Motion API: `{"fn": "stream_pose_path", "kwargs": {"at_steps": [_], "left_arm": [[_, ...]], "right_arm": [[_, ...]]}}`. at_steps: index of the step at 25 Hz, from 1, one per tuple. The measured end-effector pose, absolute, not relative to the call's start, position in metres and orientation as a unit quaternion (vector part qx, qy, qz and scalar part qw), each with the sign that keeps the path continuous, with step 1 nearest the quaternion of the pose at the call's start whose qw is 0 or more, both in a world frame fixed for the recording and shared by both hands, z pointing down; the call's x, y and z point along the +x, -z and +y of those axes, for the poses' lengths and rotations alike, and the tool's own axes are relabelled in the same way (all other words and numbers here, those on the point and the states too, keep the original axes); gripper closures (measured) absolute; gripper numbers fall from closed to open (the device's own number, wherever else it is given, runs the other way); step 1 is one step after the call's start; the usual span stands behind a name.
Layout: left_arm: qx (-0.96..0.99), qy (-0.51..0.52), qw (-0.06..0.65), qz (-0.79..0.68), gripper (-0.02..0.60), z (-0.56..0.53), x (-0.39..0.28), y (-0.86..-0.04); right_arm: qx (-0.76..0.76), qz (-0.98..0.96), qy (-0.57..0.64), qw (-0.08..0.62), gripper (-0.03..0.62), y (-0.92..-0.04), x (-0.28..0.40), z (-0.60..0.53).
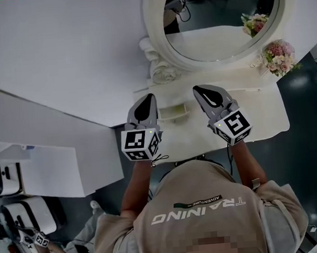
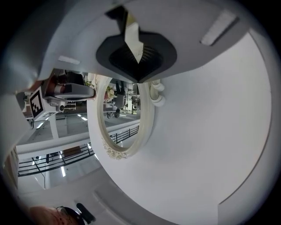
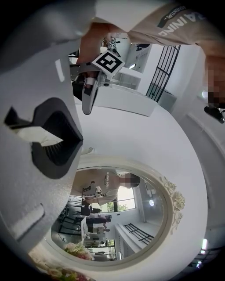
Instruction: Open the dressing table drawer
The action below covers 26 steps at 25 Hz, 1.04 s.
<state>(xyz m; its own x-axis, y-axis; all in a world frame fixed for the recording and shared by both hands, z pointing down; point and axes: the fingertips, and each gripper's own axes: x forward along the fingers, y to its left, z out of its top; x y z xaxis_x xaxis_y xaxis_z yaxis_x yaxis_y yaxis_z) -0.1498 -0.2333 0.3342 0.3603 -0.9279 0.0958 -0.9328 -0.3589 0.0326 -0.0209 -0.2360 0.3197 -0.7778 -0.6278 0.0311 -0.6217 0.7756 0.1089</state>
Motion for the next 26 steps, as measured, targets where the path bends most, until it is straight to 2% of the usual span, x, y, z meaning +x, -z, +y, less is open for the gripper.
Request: {"fn": "stream_pose_path", "kwargs": {"at_steps": [26], "left_arm": [[0.830, -0.056, 0.039, -0.554, 0.563, -0.226, -0.129, -0.351]], "right_arm": [[0.338, -0.939, 0.033, 0.047, 0.591, -0.335, -0.006, -0.223]]}}
